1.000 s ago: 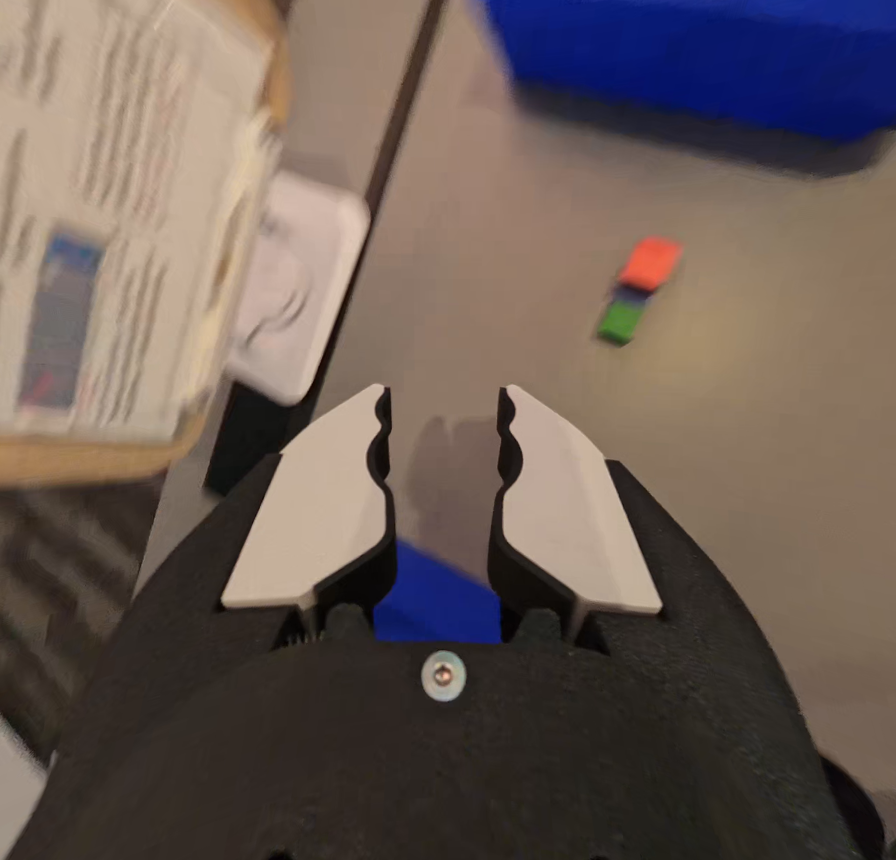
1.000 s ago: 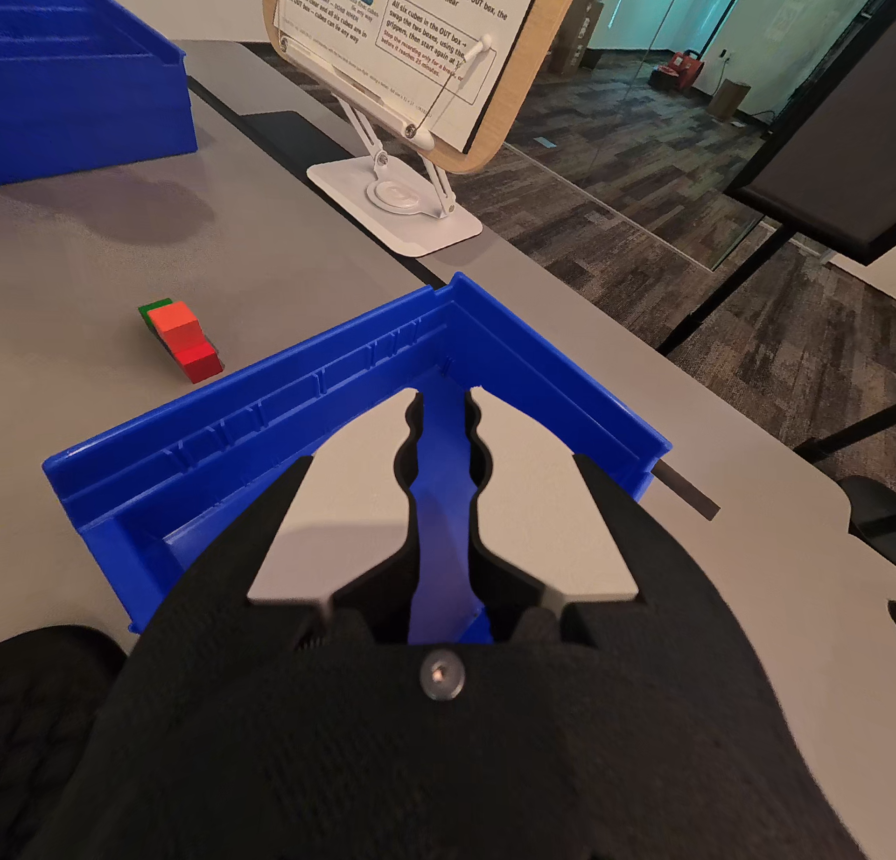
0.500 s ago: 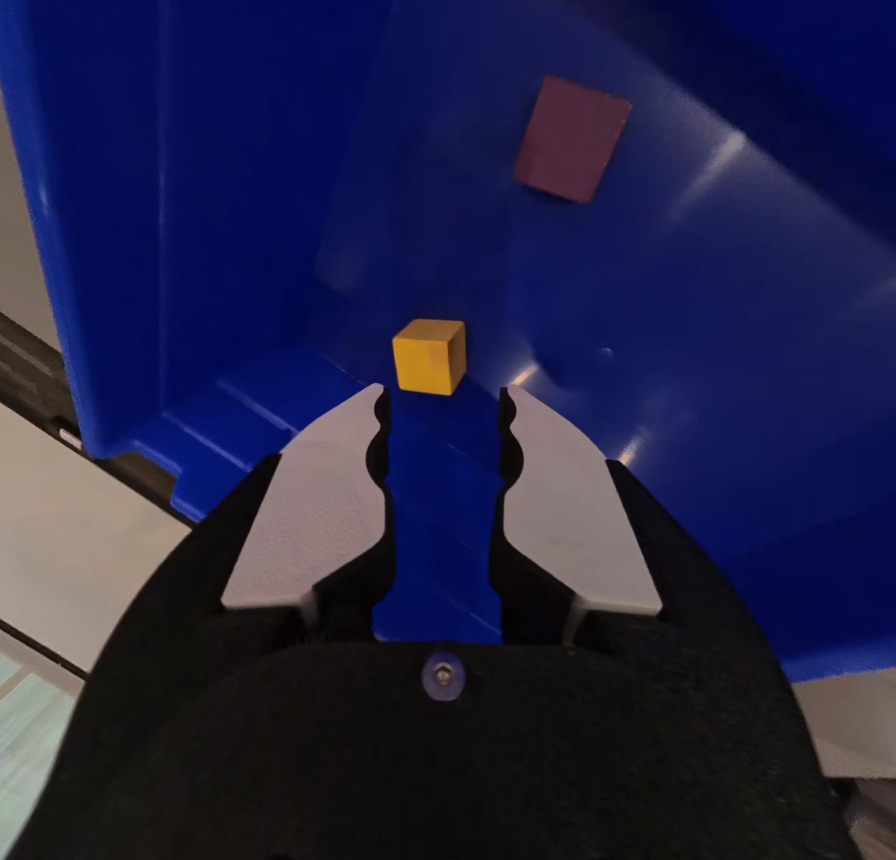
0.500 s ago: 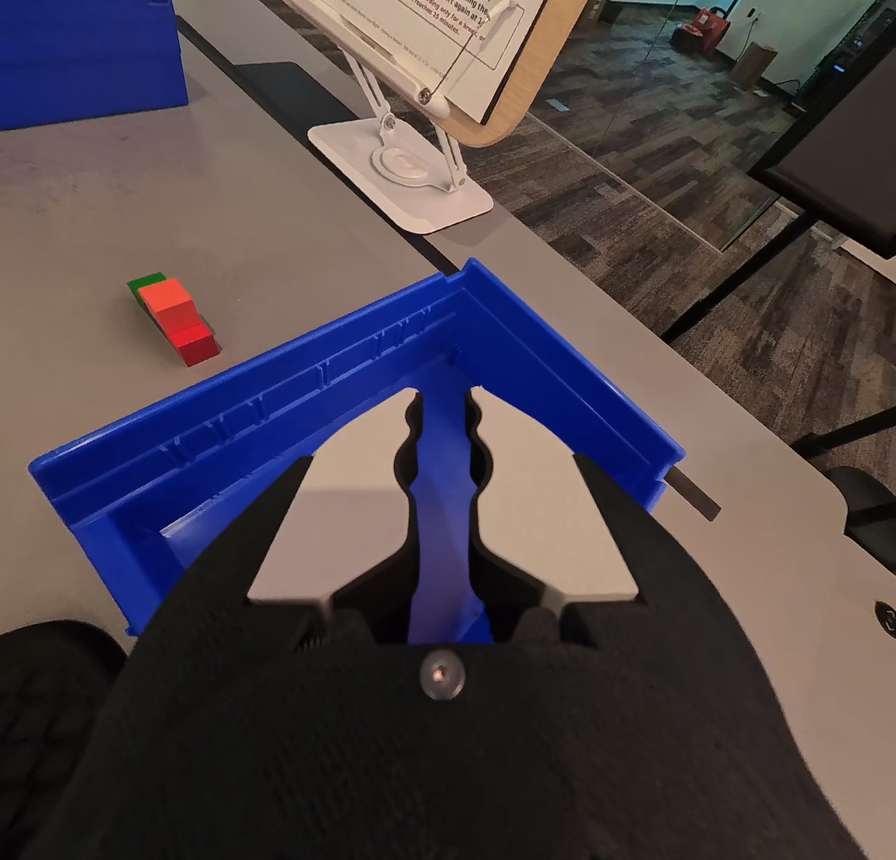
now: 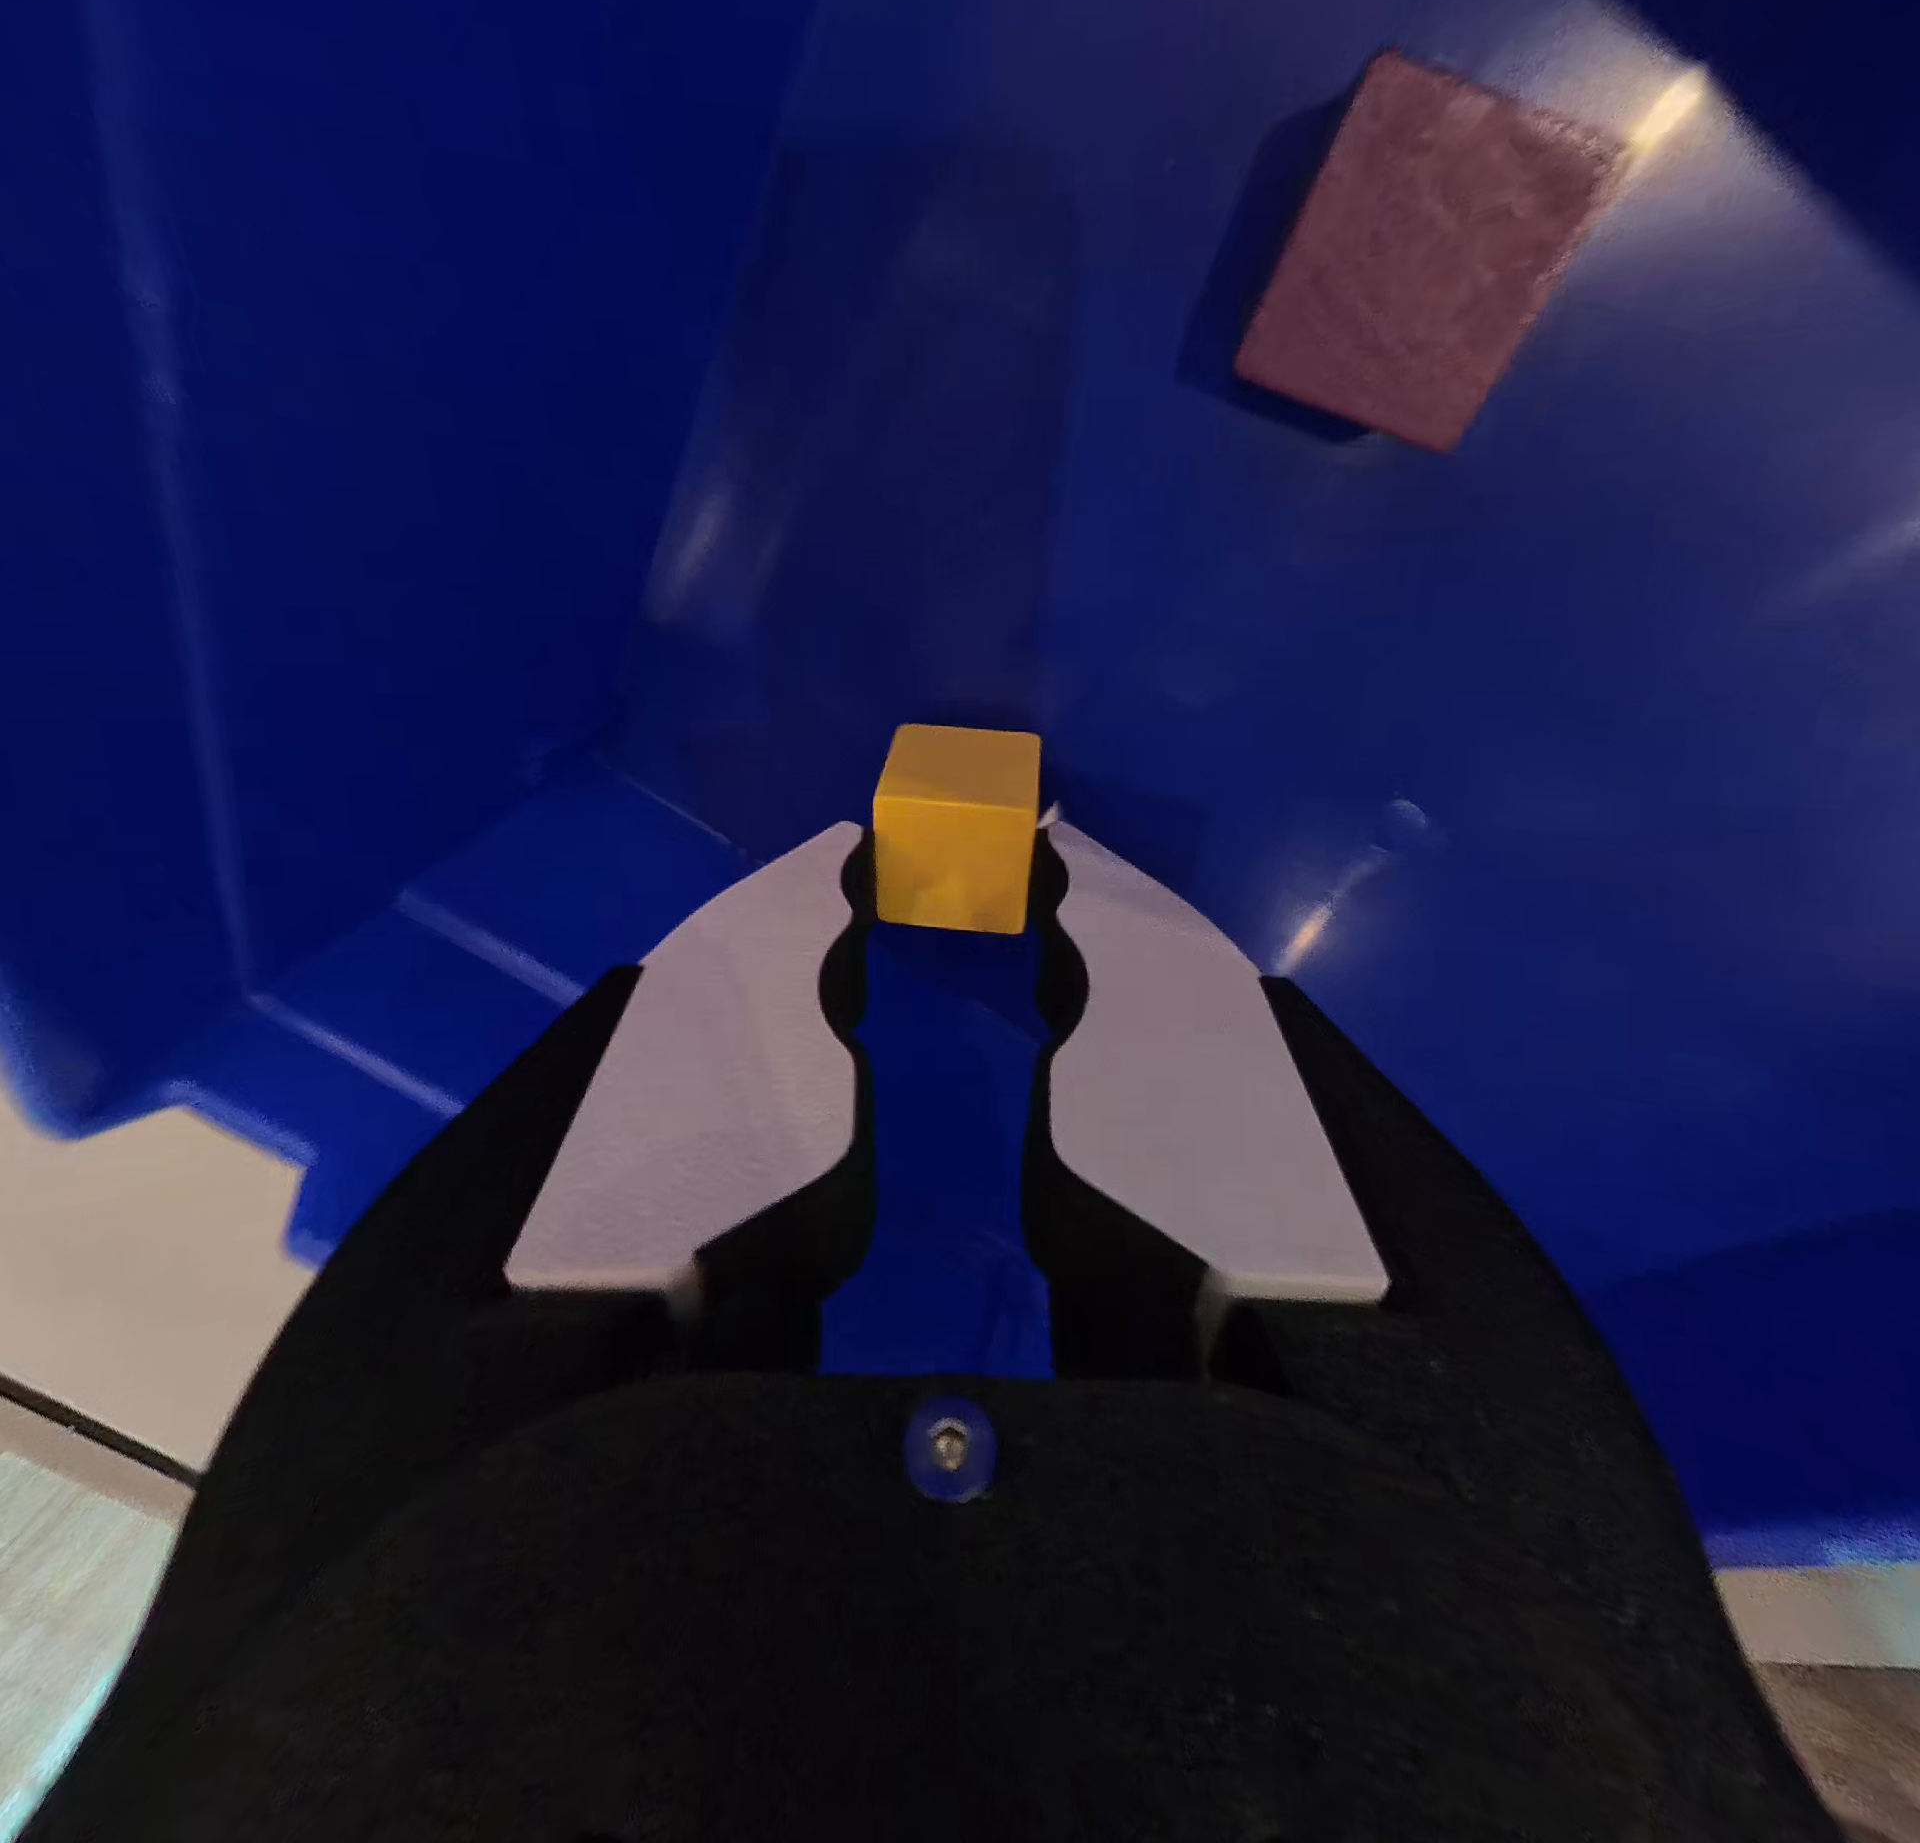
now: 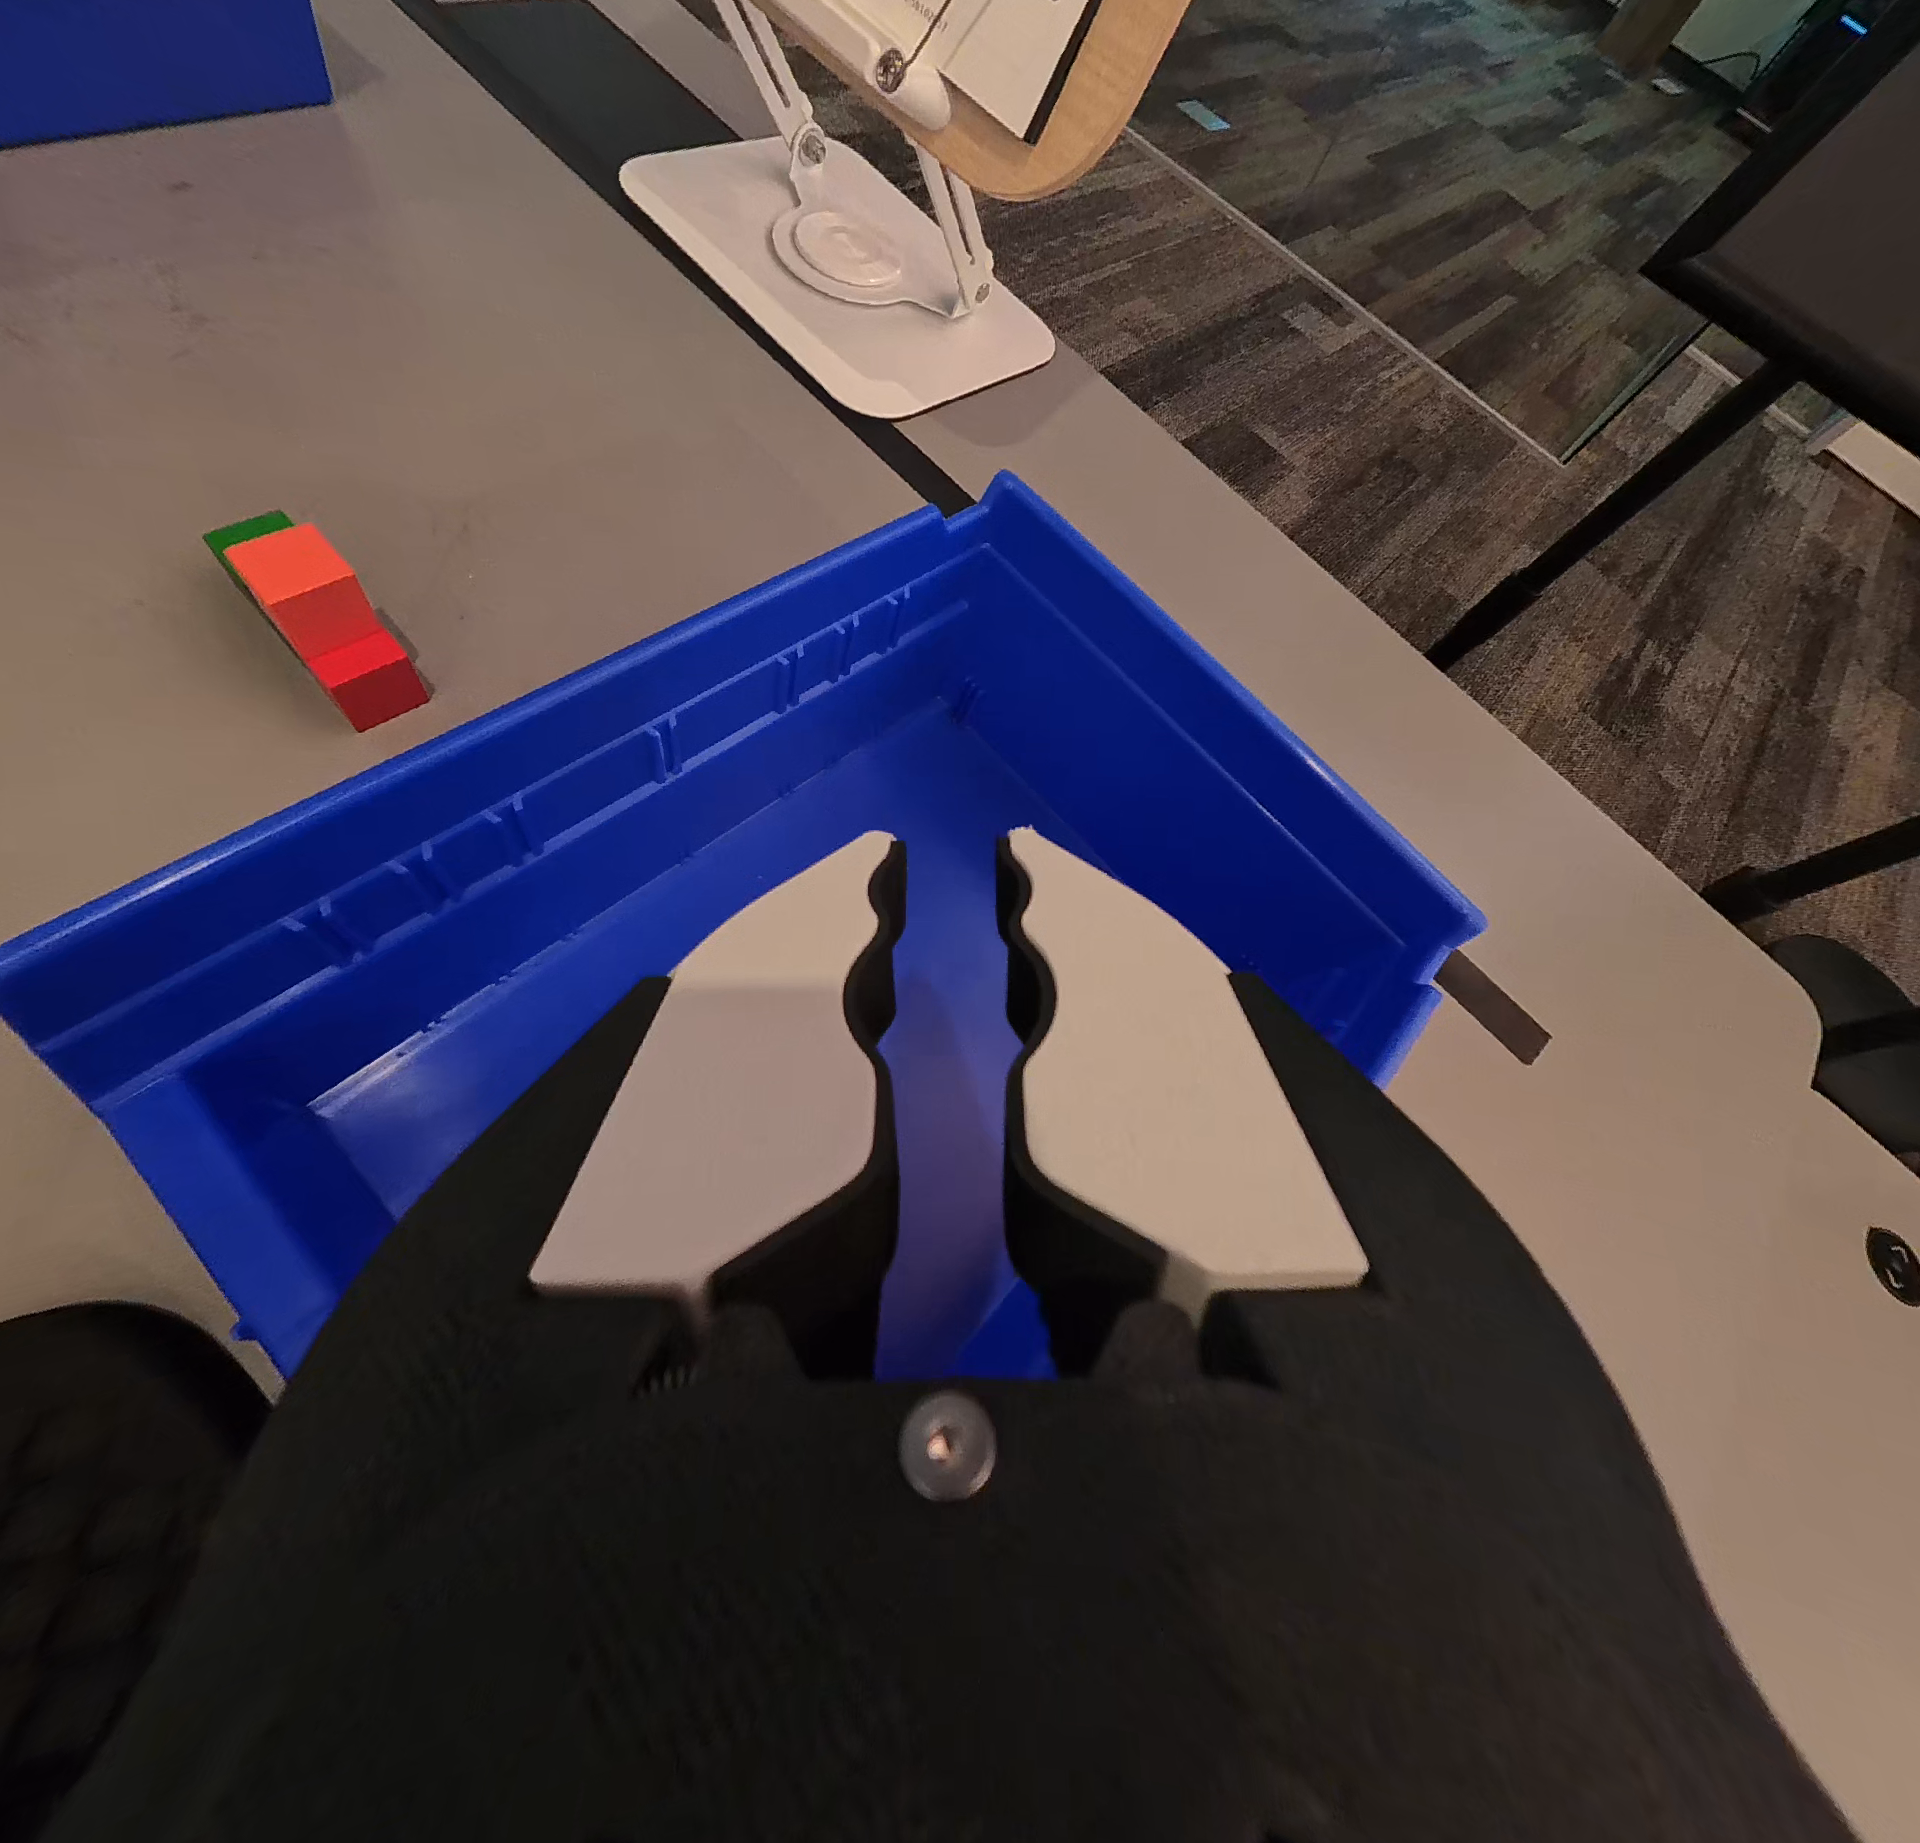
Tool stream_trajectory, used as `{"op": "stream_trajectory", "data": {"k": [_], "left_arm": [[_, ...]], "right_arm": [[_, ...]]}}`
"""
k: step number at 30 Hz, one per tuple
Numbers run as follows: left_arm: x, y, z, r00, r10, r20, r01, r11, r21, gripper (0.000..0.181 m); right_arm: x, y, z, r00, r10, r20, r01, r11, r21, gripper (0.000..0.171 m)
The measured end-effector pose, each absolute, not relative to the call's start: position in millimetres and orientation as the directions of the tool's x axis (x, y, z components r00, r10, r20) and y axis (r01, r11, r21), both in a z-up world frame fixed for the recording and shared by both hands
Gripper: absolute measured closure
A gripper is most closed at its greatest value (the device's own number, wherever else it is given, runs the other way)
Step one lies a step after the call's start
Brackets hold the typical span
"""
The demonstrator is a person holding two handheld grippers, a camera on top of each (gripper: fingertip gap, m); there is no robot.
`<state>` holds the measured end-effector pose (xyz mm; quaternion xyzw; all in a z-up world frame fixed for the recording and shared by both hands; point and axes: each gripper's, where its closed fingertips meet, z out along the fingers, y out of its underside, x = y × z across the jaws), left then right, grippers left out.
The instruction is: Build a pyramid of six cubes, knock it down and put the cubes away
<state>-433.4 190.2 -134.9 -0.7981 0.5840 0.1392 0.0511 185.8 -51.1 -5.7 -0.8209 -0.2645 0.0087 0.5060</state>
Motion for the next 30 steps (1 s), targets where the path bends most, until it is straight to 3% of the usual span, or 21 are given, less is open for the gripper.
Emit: {"op": "stream_trajectory", "data": {"k": [3, 7, 10, 13, 18, 24, 30], "left_arm": [[-422, 194, -97, 0.29, -0.893, -0.344, -0.951, -0.308, -0.003, 0.153], [-388, 192, 1, 0.287, -0.795, -0.534, -0.958, -0.243, -0.152, 0.153], [-314, 144, 52, 0.275, -0.816, -0.508, -0.943, -0.126, -0.308, 0.153], [-225, 71, 49, 0.118, -0.901, -0.418, -0.921, 0.058, -0.384, 0.153], [-132, -5, -29, -0.163, -0.94, -0.3, -0.929, 0.249, -0.273, 0.153], [-94, -11, -95, -0.247, -0.939, -0.24, -0.955, 0.278, -0.104, 0.153], [-79, -18, -116, -0.256, -0.954, -0.156, -0.962, 0.267, -0.053, 0.153]], "right_arm": [[185, -52, -4, 0.86, 0.445, 0.247, 0.417, -0.336, -0.844, 0.154], [187, -54, -4, 0.865, 0.44, 0.242, 0.408, -0.335, -0.85, 0.154], [188, -54, 0, 0.867, 0.433, 0.246, 0.405, -0.327, -0.854, 0.154], [186, -53, 3, 0.863, 0.437, 0.254, 0.412, -0.317, -0.855, 0.154], [180, -55, 3, 0.854, 0.451, 0.258, 0.422, -0.313, -0.851, 0.154], [179, -57, 5, 0.852, 0.46, 0.249, 0.413, -0.3, -0.86, 0.154], [182, -57, 4, 0.854, 0.462, 0.238, 0.404, -0.301, -0.864, 0.154]]}}
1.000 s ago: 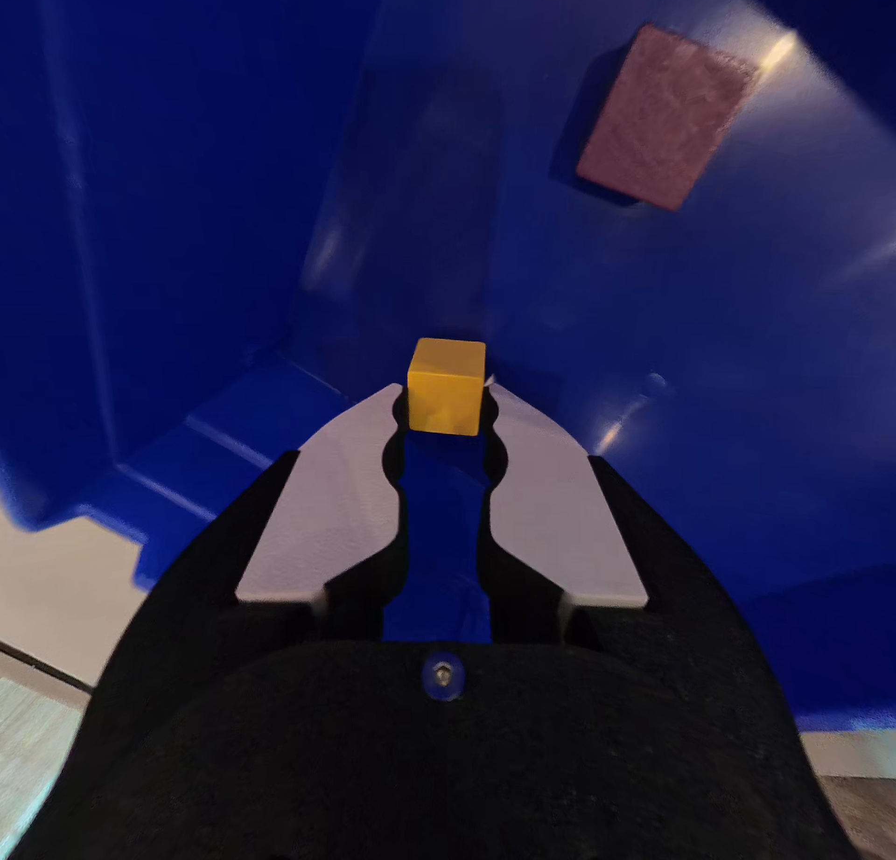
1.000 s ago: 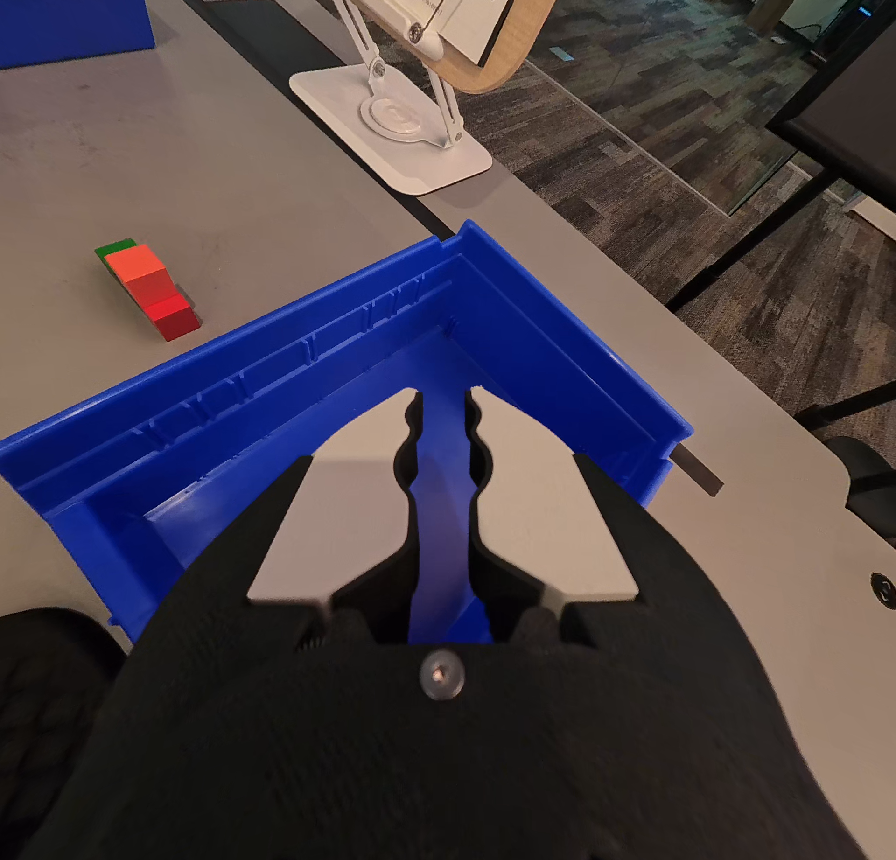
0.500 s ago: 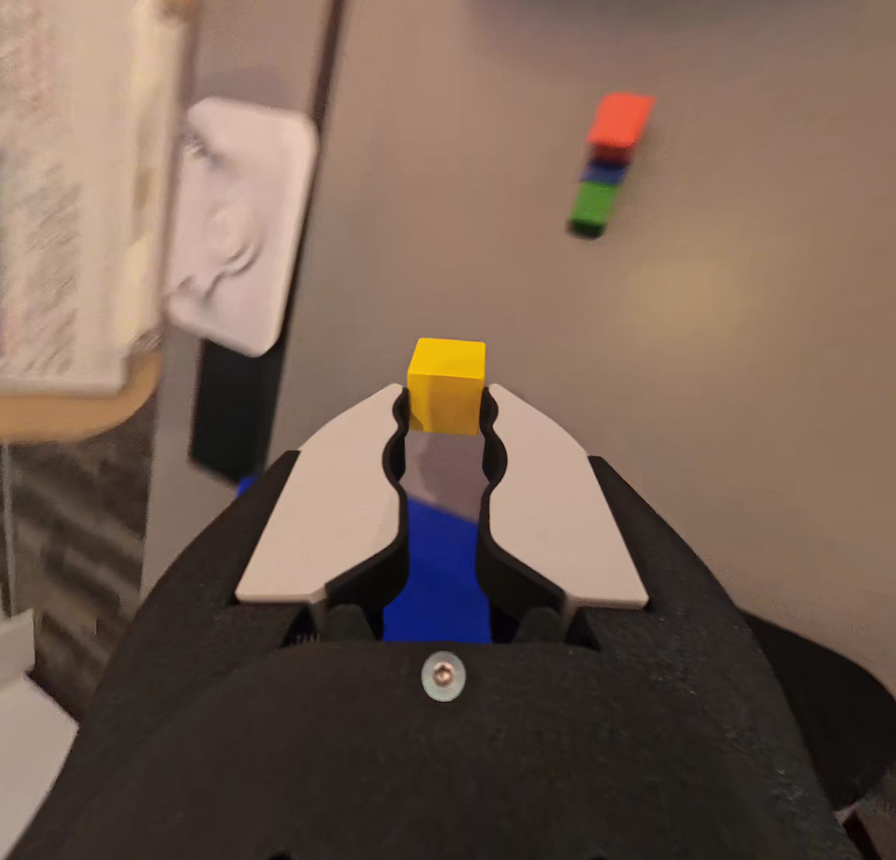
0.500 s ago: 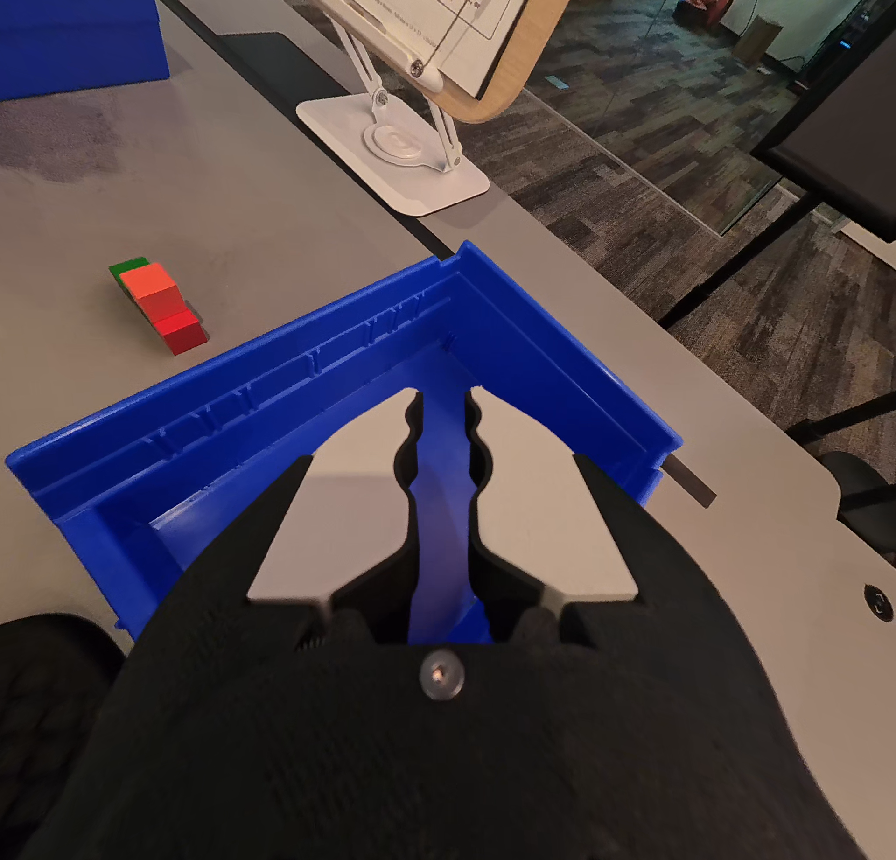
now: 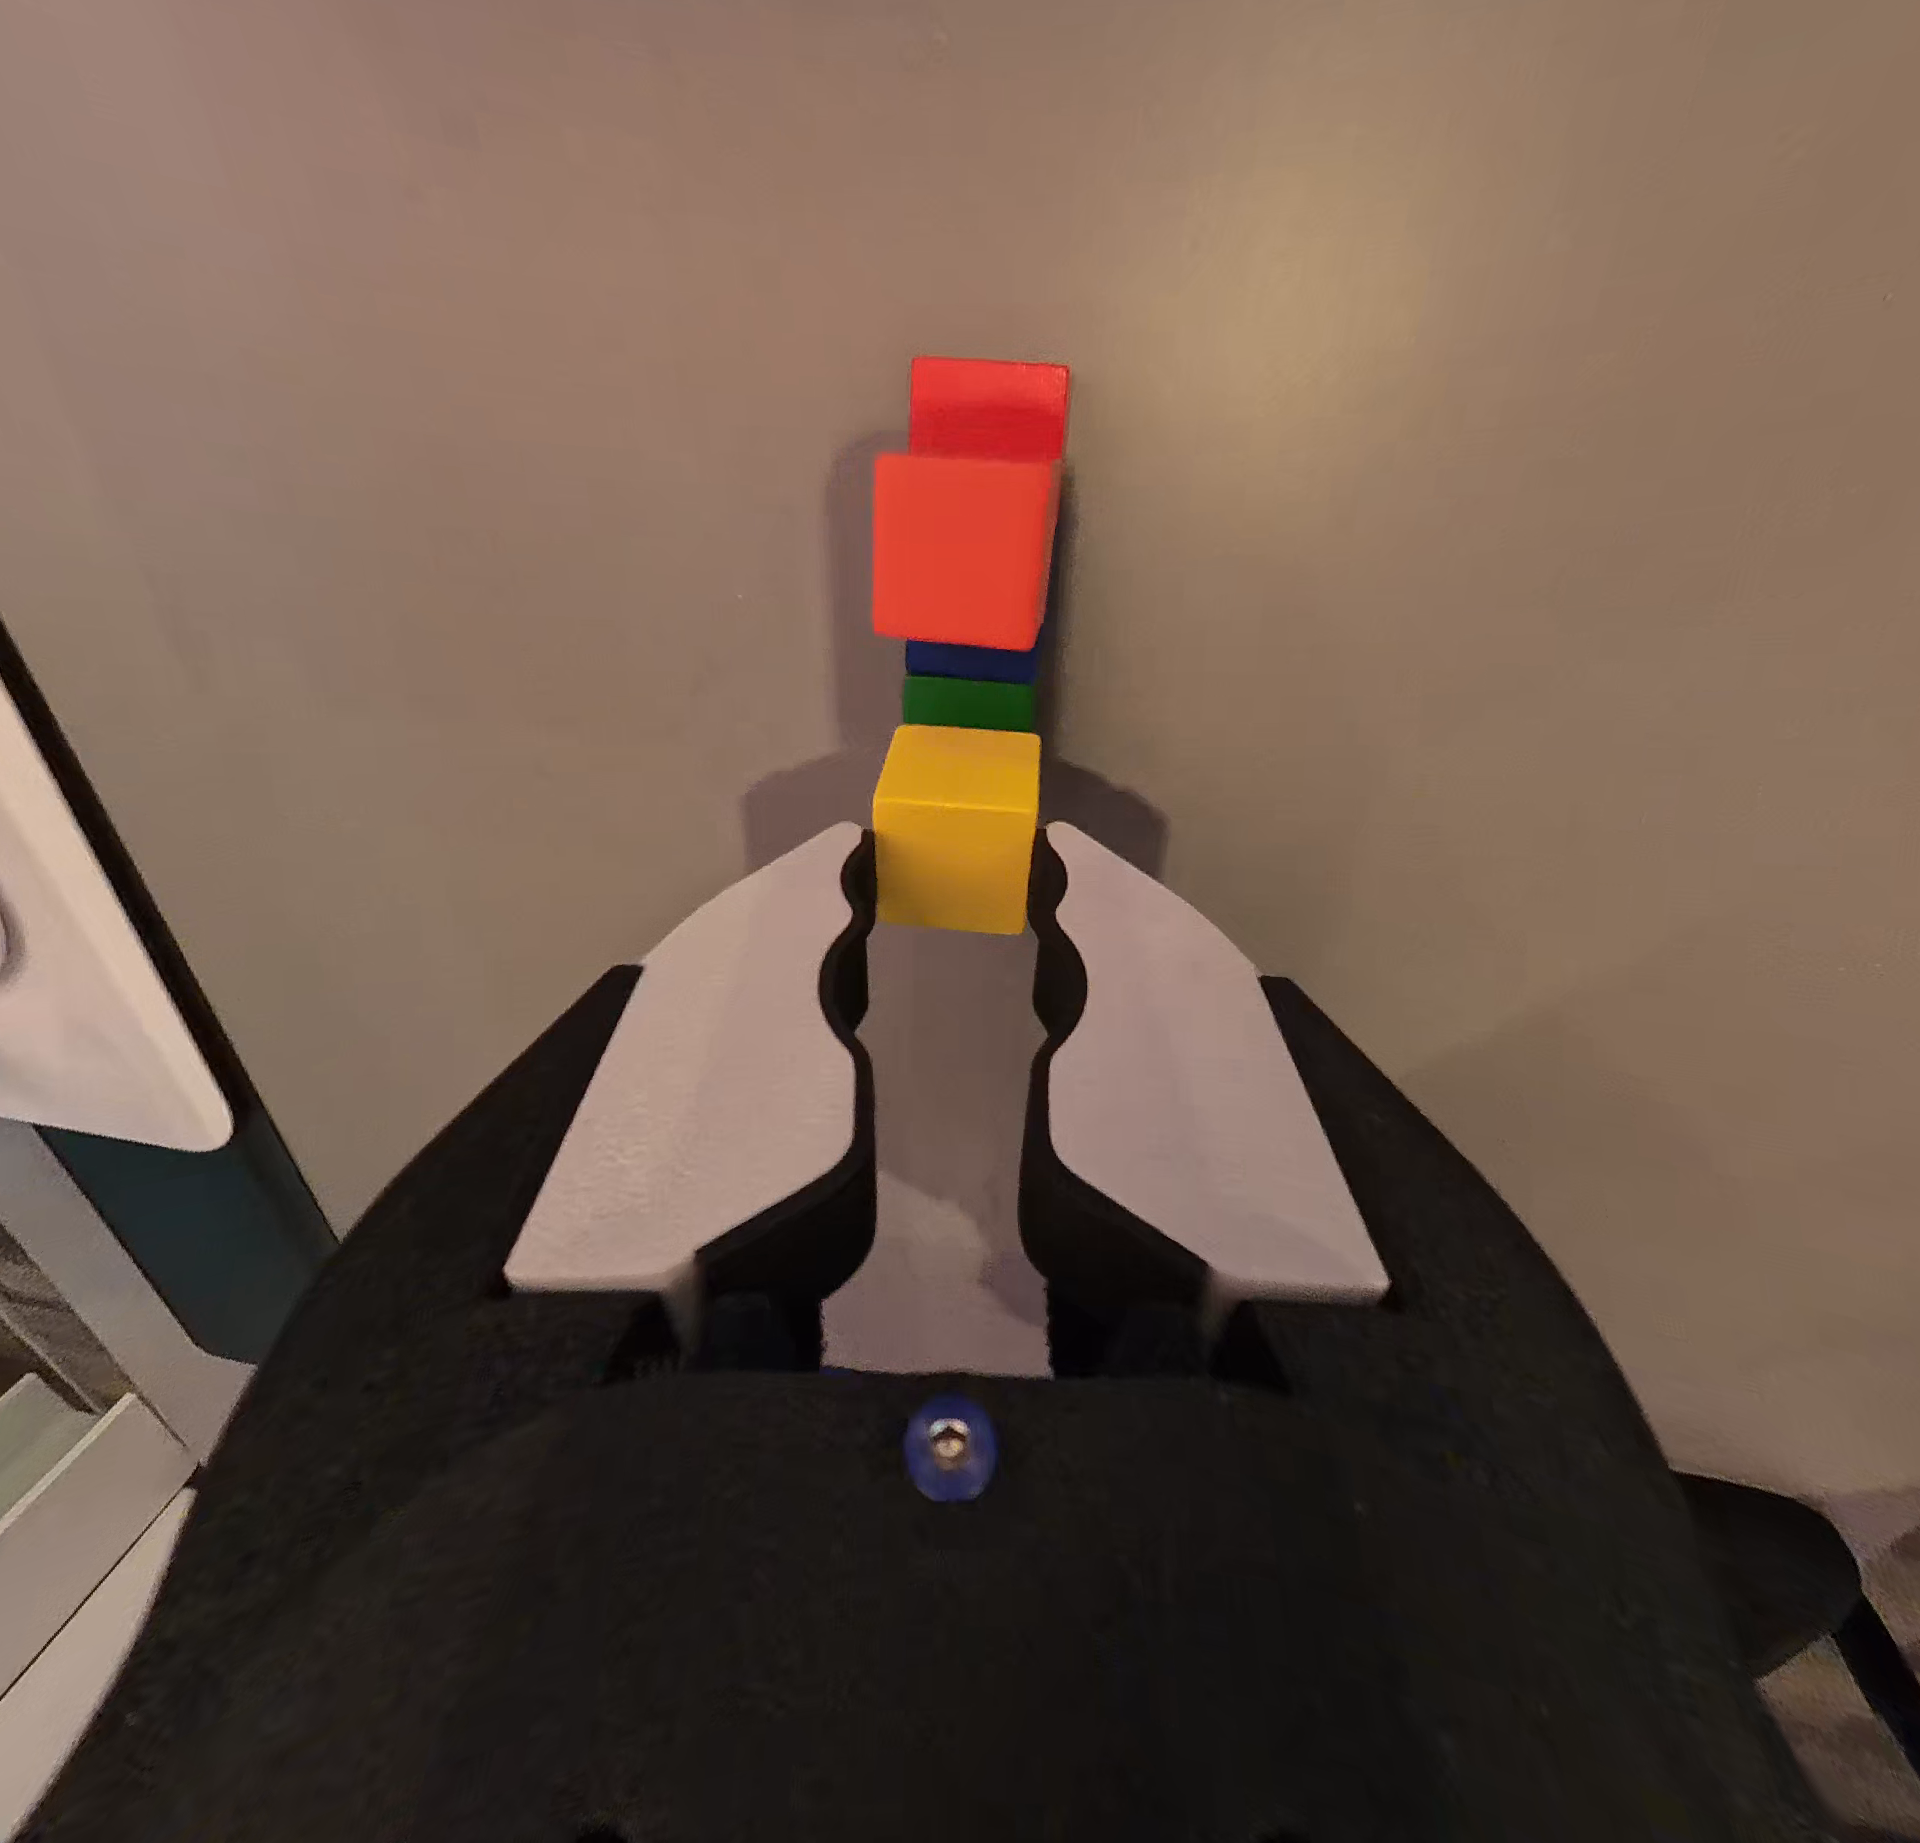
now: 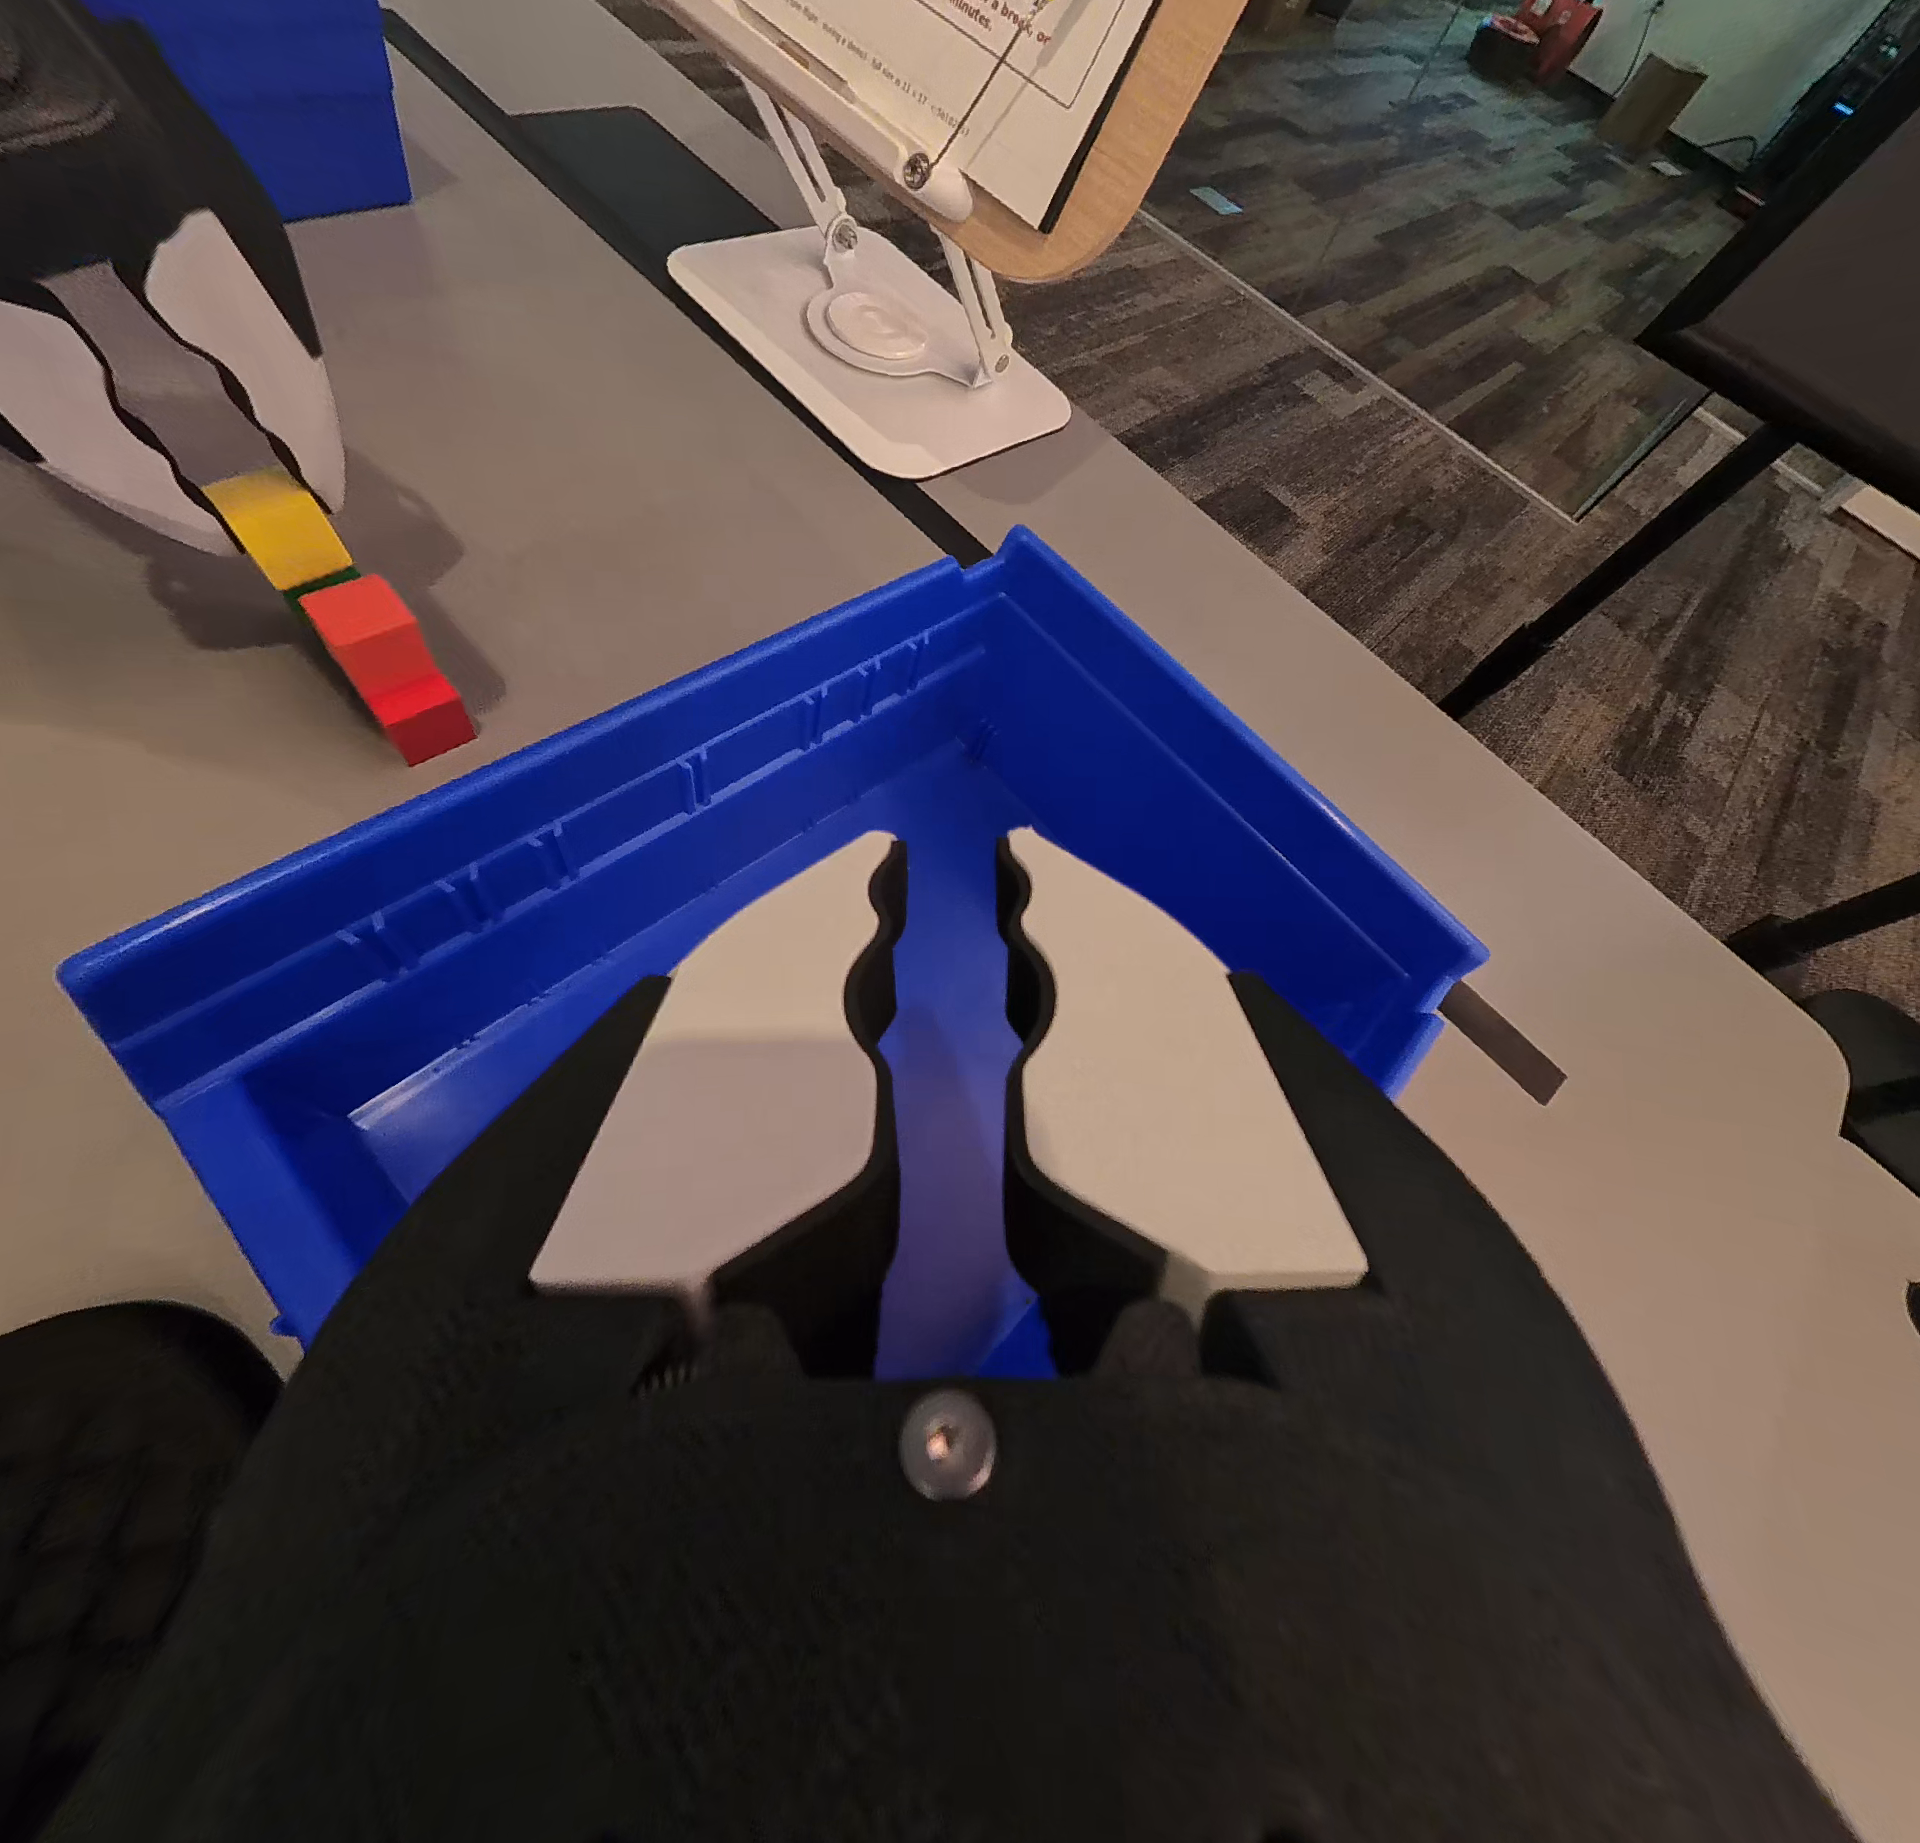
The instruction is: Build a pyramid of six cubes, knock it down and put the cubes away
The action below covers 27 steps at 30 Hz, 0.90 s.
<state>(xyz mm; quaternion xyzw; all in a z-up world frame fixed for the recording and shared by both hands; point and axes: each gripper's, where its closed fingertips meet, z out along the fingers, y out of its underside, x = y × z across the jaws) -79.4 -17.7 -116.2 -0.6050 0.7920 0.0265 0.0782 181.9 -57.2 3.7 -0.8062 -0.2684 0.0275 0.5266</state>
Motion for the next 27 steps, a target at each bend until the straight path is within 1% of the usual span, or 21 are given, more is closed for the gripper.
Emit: {"op": "stream_trajectory", "data": {"k": [7, 27], "left_arm": [[-72, -15, -125, -0.284, -0.945, -0.161, -0.956, 0.291, -0.021, 0.153], [-64, -18, -128, -0.288, -0.947, -0.142, -0.957, 0.291, -0.003, 0.153]], "right_arm": [[185, -58, 5, 0.858, 0.458, 0.231, 0.392, -0.296, -0.871, 0.155], [186, -58, 2, 0.858, 0.468, 0.211, 0.379, -0.3, -0.875, 0.154]]}}
